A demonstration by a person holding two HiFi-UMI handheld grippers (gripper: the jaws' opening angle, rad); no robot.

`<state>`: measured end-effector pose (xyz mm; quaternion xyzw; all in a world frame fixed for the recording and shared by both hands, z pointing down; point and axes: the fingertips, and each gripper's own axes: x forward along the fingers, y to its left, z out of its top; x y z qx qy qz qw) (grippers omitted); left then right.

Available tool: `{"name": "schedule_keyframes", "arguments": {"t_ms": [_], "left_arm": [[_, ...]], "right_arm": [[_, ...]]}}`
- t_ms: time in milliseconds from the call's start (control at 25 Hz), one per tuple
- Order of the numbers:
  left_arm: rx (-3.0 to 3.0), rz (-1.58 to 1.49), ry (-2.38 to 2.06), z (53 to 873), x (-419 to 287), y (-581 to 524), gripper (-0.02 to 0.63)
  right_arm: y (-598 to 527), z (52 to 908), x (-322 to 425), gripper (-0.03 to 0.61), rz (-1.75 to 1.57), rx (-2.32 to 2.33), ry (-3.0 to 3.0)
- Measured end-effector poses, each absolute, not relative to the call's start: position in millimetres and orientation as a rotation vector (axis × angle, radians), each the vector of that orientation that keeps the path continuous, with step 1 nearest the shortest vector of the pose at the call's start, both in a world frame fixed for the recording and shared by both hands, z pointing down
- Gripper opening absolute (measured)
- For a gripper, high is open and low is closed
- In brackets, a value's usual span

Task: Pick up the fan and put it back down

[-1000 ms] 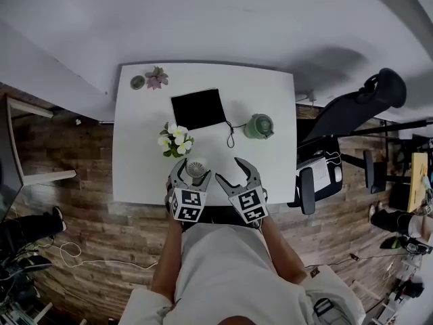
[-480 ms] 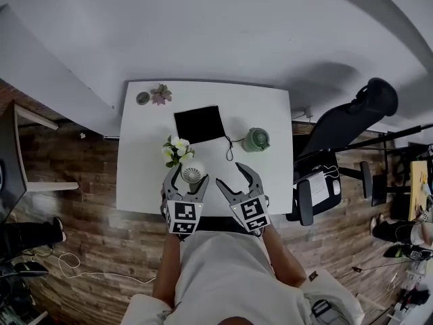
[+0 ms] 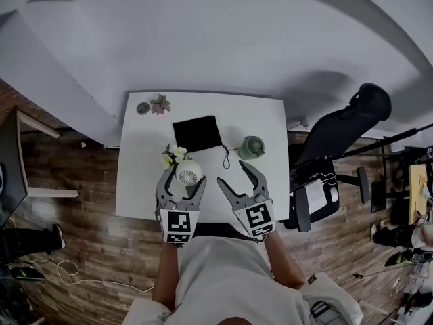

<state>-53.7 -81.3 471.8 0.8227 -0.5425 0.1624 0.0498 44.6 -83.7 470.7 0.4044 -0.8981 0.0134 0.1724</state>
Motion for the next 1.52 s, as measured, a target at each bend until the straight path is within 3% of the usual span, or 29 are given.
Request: {"name": "schedule_keyframes", "arguments": {"t_ms": [920, 1520], "left_arm": [[2.618, 0.32, -1.806, 383, -58, -82, 0.359], [2.586, 0.427, -1.69, 429, -52, -91, 0.359]], "right_arm": [[-94, 383, 46, 0.299, -0.179, 1.203, -2.684], [-98, 421, 48, 0.299, -0.048, 1.185, -2.631]]}}
